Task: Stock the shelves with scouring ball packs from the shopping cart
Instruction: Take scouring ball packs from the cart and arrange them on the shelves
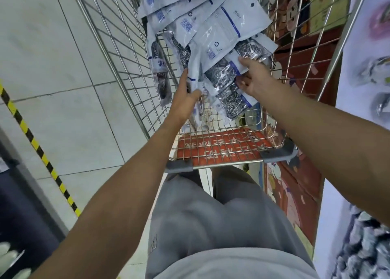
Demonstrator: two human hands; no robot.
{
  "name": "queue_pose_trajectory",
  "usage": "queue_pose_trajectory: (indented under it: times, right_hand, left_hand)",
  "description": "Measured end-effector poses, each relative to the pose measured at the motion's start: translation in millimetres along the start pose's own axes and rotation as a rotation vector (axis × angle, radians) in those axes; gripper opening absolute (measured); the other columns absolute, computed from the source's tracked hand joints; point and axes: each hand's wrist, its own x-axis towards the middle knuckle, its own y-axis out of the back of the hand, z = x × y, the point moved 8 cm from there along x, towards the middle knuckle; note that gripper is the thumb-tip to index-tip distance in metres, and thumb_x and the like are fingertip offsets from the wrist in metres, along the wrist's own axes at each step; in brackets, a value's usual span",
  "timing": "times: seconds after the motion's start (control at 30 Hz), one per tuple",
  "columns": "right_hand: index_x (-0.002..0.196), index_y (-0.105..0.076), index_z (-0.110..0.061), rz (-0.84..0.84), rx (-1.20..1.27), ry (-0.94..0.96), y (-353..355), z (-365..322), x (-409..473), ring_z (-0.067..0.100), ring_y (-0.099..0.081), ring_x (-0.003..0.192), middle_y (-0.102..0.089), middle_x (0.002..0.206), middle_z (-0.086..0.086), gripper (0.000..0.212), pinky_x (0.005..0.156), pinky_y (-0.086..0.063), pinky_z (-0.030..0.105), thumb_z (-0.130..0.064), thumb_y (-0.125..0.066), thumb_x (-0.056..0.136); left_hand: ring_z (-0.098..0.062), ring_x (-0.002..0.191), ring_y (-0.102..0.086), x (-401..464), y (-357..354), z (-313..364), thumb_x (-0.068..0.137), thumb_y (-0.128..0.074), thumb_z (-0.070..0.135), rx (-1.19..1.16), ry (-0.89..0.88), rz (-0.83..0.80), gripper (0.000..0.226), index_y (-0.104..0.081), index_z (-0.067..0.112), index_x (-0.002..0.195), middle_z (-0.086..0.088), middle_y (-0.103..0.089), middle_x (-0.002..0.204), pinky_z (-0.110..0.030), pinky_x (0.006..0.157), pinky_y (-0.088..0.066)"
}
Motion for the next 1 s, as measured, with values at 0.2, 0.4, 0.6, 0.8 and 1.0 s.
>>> queue_pose_trajectory:
  times: [0.2, 0.4, 0.6, 0.8, 1.0]
  right_hand:
    - [0.134, -0.054, -0.005, -0.026, 0.106, 0.100, 28, 11, -28, 0.032, -0.075, 0.094, -0.073, 0.107, 0.014, 0.048, 0.078, -0.065, 0.051, -0.012, -0.075, 0.091]
    - [0.138, -0.057, -0.010, -0.019, 0.037, 0.177, 57, 26, -73, 0.015, -0.074, 0.077, -0.073, 0.103, 0.006, 0.048, 0.061, -0.058, 0.031, -0.020, -0.072, 0.094]
    - [0.132, -0.059, -0.020, -0.097, 0.016, 0.239, 69, 22, -140, 0.029, -0.066, 0.116, -0.072, 0.124, 0.009, 0.047, 0.103, -0.050, 0.048, -0.029, -0.076, 0.089]
    - [0.110, -0.066, -0.016, -0.142, 0.098, 0.305, 100, 8, -220, 0.009, -0.064, 0.070, -0.074, 0.078, -0.008, 0.024, 0.062, -0.050, 0.023, -0.028, -0.076, 0.091]
    - [0.104, -0.072, -0.010, -0.142, 0.174, 0.413, 138, 14, -293, 0.038, -0.062, 0.110, -0.073, 0.106, 0.015, 0.021, 0.116, -0.038, 0.056, -0.029, -0.071, 0.095]
  left_hand:
    - [-0.022, 0.081, -0.061, -18, -1, 3, 0.086, -0.044, 0.003, -0.563, 0.204, -0.005, 0.069, -0.038, 0.000, 0.155, -0.022, -0.066, 0.127, -0.041, 0.077, -0.054]
    - [-0.034, 0.098, -0.067, -65, -2, 32, 0.083, -0.036, 0.008, -0.740, 0.213, -0.216, 0.045, -0.063, 0.003, 0.118, -0.015, -0.074, 0.101, -0.061, 0.094, -0.056]
    - [-0.036, 0.111, -0.058, -123, 2, 79, 0.086, -0.036, 0.009, -0.740, 0.190, -0.288, 0.044, -0.053, 0.001, 0.127, -0.018, -0.062, 0.113, -0.063, 0.105, -0.047]
    - [-0.025, 0.068, -0.073, -185, 16, 120, 0.088, -0.056, 0.011, -0.659, 0.184, -0.299, 0.023, -0.062, 0.002, 0.108, -0.009, -0.074, 0.080, -0.038, 0.062, -0.061]
    - [-0.026, 0.065, -0.073, -234, 11, 141, 0.081, -0.074, 0.009, -0.377, 0.186, -0.333, 0.014, -0.074, 0.001, 0.093, -0.013, -0.076, 0.081, -0.040, 0.057, -0.062]
